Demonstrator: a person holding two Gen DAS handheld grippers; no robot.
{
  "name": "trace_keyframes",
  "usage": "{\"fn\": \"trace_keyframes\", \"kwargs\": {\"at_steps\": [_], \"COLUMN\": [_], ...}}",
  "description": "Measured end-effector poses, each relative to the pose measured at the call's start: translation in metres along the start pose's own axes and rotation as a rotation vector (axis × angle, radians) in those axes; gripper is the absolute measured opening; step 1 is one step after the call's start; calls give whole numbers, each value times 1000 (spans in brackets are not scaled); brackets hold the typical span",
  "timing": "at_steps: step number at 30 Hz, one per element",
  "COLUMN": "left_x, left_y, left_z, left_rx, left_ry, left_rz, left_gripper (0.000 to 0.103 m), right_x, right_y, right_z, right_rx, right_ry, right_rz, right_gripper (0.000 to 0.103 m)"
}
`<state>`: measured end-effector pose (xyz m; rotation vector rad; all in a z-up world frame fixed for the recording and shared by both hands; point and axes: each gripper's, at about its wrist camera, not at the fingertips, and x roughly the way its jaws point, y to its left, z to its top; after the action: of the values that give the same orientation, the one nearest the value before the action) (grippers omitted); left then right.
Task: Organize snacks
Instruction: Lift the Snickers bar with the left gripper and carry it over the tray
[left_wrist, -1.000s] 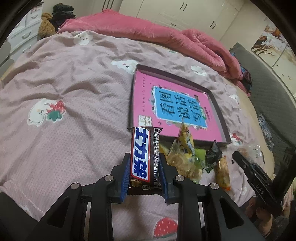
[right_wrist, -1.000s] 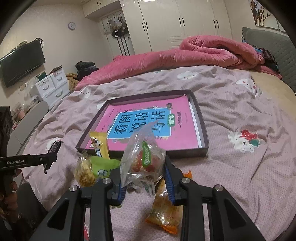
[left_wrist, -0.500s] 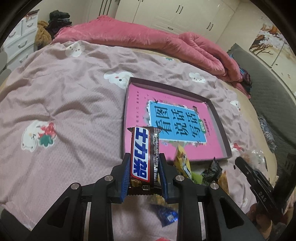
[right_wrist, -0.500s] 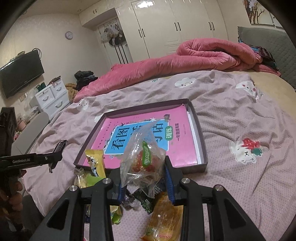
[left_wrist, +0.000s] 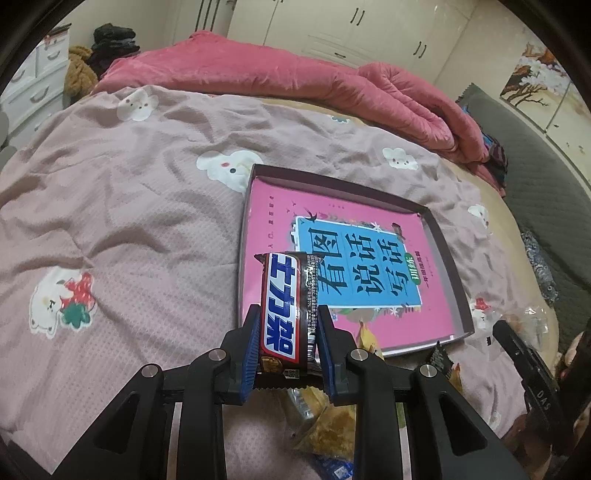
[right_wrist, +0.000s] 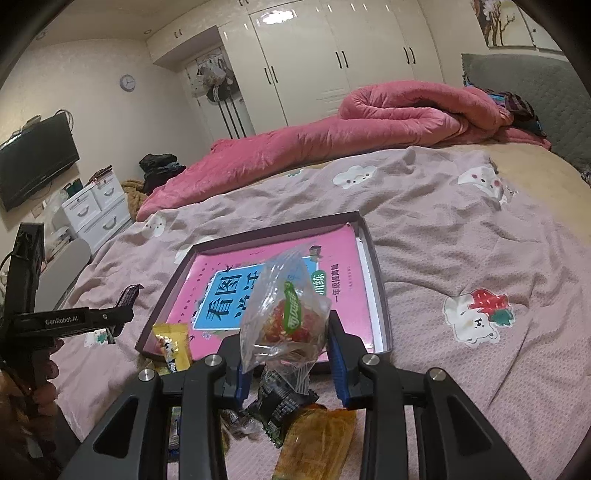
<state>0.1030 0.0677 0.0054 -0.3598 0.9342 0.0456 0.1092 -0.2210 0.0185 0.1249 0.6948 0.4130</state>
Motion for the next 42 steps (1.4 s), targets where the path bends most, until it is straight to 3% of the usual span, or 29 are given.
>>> {"fn": "trace_keyframes", "kwargs": {"at_steps": [11,42], "left_x": [20,70], "left_y": [-3,-17], "left_z": [7,10], "left_rx": [15,24], "left_ry": [26,92], "left_rz": [21,4], "left_gripper": [29,29], "right_x": [14,63], "right_y": [-7,-35], "right_z": [12,11], "right_rx": [5,101], "right_ry": [-16,78], "right_rz": [0,43], "right_gripper": [35,35]}}
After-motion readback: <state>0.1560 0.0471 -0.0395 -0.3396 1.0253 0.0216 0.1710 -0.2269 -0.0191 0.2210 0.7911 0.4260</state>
